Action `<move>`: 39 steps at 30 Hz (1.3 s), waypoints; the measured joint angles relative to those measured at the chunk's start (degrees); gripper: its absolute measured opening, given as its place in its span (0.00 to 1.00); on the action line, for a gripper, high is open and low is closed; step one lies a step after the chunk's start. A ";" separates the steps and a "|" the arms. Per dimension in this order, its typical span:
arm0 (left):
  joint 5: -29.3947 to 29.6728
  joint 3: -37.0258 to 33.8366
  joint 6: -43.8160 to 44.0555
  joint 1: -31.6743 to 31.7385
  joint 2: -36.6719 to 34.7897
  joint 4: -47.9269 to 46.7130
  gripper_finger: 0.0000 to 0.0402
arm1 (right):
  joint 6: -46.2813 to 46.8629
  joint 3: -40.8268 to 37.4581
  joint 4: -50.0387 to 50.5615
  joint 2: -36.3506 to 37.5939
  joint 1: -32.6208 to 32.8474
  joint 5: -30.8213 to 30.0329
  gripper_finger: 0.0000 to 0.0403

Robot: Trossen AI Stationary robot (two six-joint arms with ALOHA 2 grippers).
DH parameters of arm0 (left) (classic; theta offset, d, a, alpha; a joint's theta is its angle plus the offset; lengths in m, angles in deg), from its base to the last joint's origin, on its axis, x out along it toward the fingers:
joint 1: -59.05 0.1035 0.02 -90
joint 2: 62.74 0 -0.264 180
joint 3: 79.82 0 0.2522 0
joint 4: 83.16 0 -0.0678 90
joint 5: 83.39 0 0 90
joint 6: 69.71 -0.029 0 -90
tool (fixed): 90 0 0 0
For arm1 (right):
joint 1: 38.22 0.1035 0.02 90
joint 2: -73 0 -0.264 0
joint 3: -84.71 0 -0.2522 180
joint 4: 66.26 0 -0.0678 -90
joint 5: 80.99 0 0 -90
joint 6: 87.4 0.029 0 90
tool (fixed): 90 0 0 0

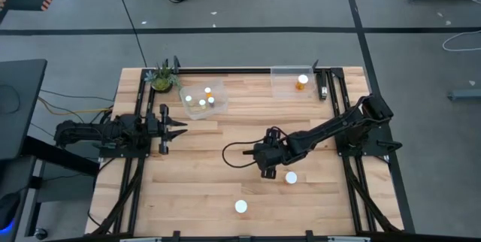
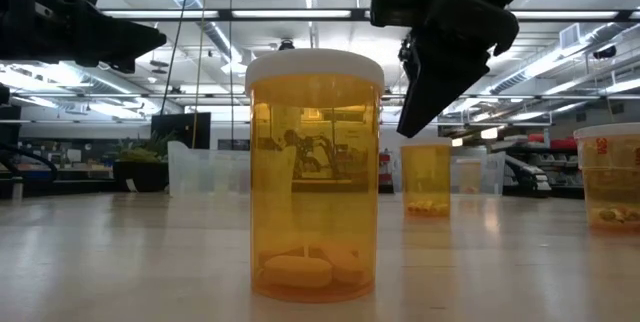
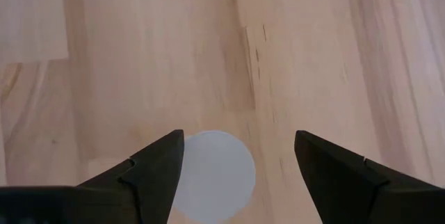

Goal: Pick and place medicine bottles into bin by pill shape (circle, oval)
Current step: Put the large orange pill bottle into the right transparent bin

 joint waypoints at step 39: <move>0.00 -0.01 0.00 0.01 0.00 0.00 0.25 | 1.31 -5.21 -4.02 0.13 -1.32 2.18 0.57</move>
